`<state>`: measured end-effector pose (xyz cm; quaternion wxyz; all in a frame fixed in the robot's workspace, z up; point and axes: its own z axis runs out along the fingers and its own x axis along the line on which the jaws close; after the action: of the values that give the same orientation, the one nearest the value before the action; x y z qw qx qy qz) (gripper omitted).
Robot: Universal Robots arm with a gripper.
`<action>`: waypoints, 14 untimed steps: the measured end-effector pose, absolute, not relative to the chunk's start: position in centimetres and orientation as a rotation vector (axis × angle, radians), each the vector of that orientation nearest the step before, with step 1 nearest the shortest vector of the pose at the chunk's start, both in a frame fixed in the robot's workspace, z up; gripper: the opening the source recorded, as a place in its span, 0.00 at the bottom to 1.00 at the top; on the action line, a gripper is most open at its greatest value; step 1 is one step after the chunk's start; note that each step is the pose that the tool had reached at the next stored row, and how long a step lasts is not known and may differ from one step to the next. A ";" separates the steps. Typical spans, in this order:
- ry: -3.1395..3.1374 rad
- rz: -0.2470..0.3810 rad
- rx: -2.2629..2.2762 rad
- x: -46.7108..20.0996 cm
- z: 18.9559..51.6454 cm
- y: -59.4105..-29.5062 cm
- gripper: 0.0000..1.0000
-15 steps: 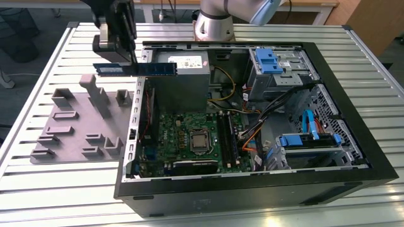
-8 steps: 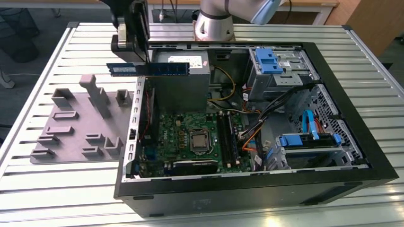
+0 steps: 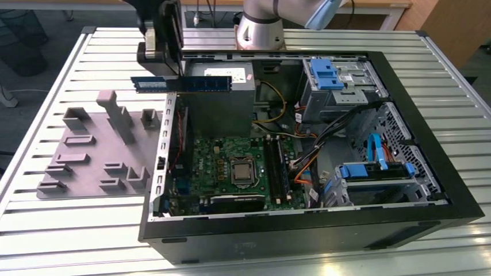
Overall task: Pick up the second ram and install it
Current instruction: 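Pick up the second ram and move it above second insertion slot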
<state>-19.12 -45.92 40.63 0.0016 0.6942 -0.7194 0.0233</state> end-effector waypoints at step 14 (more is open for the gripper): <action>-2.258 0.073 2.179 -18.8 40.6 -45.9 0.14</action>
<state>-18.81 -45.92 40.62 0.0016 0.6943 -0.7193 0.0233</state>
